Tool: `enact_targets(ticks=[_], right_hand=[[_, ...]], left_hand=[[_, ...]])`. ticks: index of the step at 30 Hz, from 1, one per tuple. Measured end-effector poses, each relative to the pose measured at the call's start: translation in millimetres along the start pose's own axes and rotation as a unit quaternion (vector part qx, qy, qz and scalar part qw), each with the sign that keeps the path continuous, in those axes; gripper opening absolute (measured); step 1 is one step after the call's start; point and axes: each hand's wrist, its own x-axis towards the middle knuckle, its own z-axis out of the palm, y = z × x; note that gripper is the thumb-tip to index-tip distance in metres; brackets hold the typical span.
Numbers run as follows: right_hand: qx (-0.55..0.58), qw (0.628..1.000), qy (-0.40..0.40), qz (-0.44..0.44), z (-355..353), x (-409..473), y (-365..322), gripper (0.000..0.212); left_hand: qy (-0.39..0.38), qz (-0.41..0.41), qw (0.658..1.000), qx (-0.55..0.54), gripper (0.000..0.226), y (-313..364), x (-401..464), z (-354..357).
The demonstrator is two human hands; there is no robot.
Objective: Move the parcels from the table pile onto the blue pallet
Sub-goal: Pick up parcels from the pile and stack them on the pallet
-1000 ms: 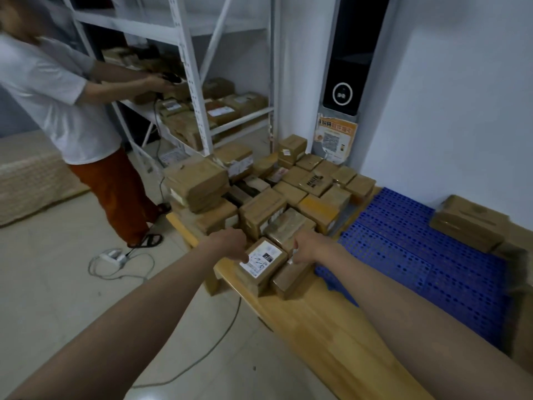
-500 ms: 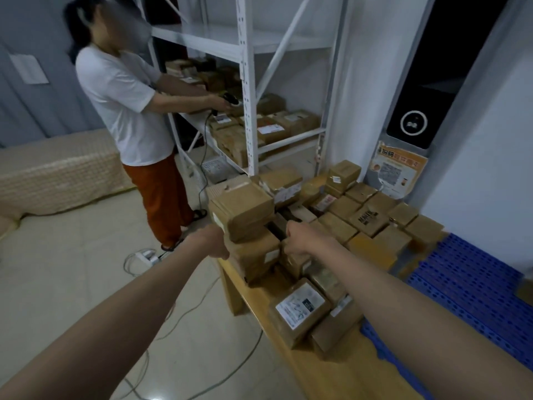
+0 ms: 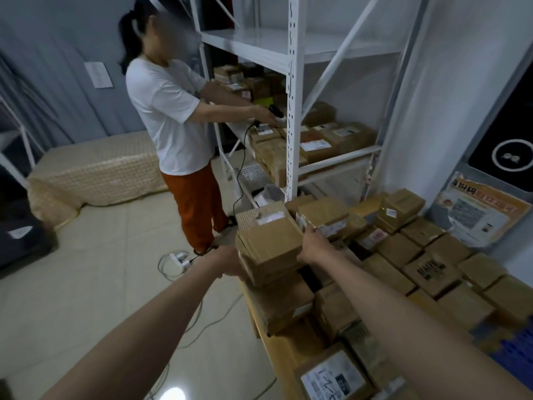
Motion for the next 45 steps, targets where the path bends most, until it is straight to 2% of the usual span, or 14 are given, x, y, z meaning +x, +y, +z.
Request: enact_targets(ticks=[5,12,21,24,27,28,34,38,40,42,45], right_hand=[[0.028,0.999,-0.023,-0.003,6,14,-4,0.089],[0.061,0.998,-0.004,0.011,2,9,-10,0.084],[0.078,0.996,0.02,0.024,-17,-54,-13,0.09],[0.07,0.996,0.037,0.04,-20,-86,-1,0.094],[0.043,0.996,0.048,0.066,-23,-119,19,0.083],[0.04,0.995,0.046,0.076,-24,-131,27,0.079],[0.053,0.989,0.047,0.127,-19,-200,91,0.061],[0.073,0.979,0.063,0.179,-21,-238,145,0.057],[0.084,0.973,0.08,0.197,-24,-253,173,0.058],[0.086,0.967,0.089,0.222,-28,-267,201,0.068],[0.099,0.957,0.098,0.256,-30,-282,248,0.077]], left_hand=[[-0.038,-0.012,0.998,-0.05,0.066,7,11,-1],[-0.053,-0.017,0.993,-0.104,0.072,13,3,-8],[-0.016,0.006,0.997,-0.078,0.068,22,-50,-26],[-0.007,0.023,0.997,-0.067,0.057,30,-64,-20],[0.009,0.059,0.997,-0.047,0.026,45,-75,-10],[0.01,0.07,0.997,-0.039,0.023,52,-80,-5],[-0.004,0.15,0.989,0.003,0.03,112,-108,35],[-0.031,0.212,0.977,0.01,0.035,167,-118,66],[-0.024,0.243,0.97,0.013,0.05,194,-122,79],[-0.016,0.279,0.96,0.008,0.053,224,-125,88],[-0.023,0.295,0.955,0.036,0.035,274,-129,101]])
